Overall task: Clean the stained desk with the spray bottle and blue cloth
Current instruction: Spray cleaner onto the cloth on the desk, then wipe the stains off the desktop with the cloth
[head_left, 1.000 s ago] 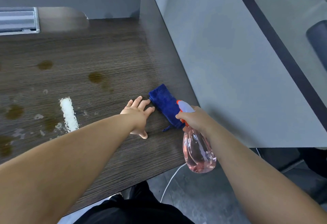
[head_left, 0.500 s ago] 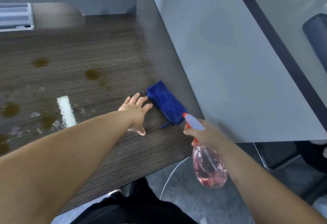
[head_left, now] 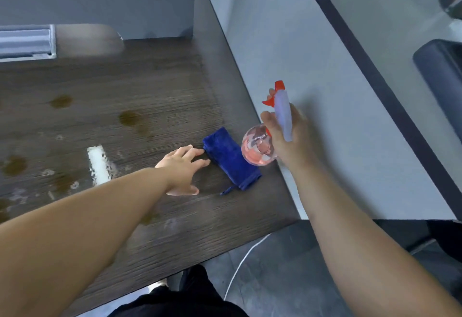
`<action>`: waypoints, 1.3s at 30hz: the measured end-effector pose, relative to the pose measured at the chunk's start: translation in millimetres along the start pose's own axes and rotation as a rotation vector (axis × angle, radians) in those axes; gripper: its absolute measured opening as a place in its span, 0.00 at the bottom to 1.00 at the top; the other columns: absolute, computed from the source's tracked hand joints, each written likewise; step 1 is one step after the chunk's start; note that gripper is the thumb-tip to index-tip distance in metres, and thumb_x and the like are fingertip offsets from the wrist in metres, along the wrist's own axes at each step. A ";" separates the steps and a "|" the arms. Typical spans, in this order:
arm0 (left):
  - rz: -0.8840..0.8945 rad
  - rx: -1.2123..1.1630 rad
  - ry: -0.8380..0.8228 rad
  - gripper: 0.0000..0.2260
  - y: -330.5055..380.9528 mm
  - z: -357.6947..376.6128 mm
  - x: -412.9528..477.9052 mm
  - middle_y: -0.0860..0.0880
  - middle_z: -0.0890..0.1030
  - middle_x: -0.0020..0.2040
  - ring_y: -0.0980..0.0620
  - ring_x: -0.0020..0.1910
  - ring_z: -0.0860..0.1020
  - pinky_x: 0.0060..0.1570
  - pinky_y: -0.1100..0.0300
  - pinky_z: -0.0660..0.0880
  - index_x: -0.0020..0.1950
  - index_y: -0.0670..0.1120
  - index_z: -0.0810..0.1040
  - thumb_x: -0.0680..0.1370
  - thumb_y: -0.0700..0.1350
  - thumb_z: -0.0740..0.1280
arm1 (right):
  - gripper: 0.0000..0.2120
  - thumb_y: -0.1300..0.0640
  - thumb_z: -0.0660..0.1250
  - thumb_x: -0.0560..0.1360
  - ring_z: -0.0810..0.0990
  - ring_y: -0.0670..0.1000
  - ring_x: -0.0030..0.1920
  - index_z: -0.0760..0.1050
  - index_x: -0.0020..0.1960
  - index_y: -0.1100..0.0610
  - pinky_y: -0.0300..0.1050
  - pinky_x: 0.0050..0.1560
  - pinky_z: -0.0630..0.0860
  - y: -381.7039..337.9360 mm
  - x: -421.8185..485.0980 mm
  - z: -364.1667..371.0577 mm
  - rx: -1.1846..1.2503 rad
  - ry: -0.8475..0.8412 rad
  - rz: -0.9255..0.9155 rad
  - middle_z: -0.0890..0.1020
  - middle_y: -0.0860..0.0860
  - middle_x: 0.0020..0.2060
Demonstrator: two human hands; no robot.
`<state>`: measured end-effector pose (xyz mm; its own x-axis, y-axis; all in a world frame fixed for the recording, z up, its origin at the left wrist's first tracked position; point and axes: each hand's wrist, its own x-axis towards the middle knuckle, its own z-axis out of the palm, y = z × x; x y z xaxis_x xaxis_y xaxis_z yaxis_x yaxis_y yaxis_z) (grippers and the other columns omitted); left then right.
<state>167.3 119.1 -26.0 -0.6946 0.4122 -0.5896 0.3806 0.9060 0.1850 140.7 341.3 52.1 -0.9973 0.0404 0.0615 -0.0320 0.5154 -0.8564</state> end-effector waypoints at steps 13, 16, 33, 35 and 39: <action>-0.031 -0.011 -0.003 0.40 0.6 4.3 4.6 0.52 0.43 0.78 0.48 0.76 0.40 0.74 0.51 0.45 0.77 0.57 0.47 0.72 0.60 0.68 | 0.20 0.53 0.66 0.76 0.74 0.45 0.51 0.71 0.65 0.59 0.19 0.43 0.66 9.2 62.4 36.5 0.141 0.081 0.142 0.75 0.47 0.51; -0.039 -0.007 -0.012 0.40 2.2 4.0 5.4 0.52 0.43 0.78 0.48 0.76 0.40 0.74 0.51 0.45 0.77 0.57 0.47 0.72 0.60 0.68 | 0.22 0.45 0.69 0.73 0.78 0.45 0.51 0.71 0.63 0.51 0.36 0.53 0.76 22.6 57.4 36.8 0.140 -0.026 0.265 0.78 0.44 0.50; -0.017 -0.195 0.002 0.33 0.1 0.2 0.9 0.52 0.47 0.78 0.48 0.77 0.43 0.73 0.50 0.48 0.76 0.55 0.54 0.75 0.57 0.66 | 0.18 0.52 0.66 0.76 0.77 0.53 0.53 0.74 0.63 0.56 0.42 0.48 0.70 60.4 -12.4 62.1 -0.589 -0.395 0.247 0.80 0.51 0.51; -0.031 -0.369 0.047 0.27 -4.8 -5.2 -5.9 0.51 0.54 0.76 0.48 0.76 0.49 0.73 0.51 0.52 0.75 0.55 0.59 0.78 0.55 0.63 | 0.14 0.56 0.68 0.74 0.76 0.50 0.46 0.77 0.58 0.58 0.40 0.46 0.68 52.2 -15.9 55.2 -0.460 -0.391 0.297 0.78 0.48 0.43; -0.178 -0.447 0.261 0.19 -29.2 1.5 -36.9 0.50 0.66 0.70 0.47 0.72 0.58 0.70 0.53 0.58 0.71 0.54 0.67 0.79 0.51 0.61 | 0.09 0.64 0.69 0.67 0.75 0.53 0.44 0.77 0.48 0.60 0.48 0.45 0.73 30.5 -26.7 49.2 -0.475 -0.171 -0.026 0.76 0.51 0.45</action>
<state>182.7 77.2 -10.8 -0.8746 0.2072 -0.4383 -0.0136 0.8932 0.4494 163.1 313.9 -0.8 -0.9944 -0.0985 -0.0392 -0.0633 0.8486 -0.5253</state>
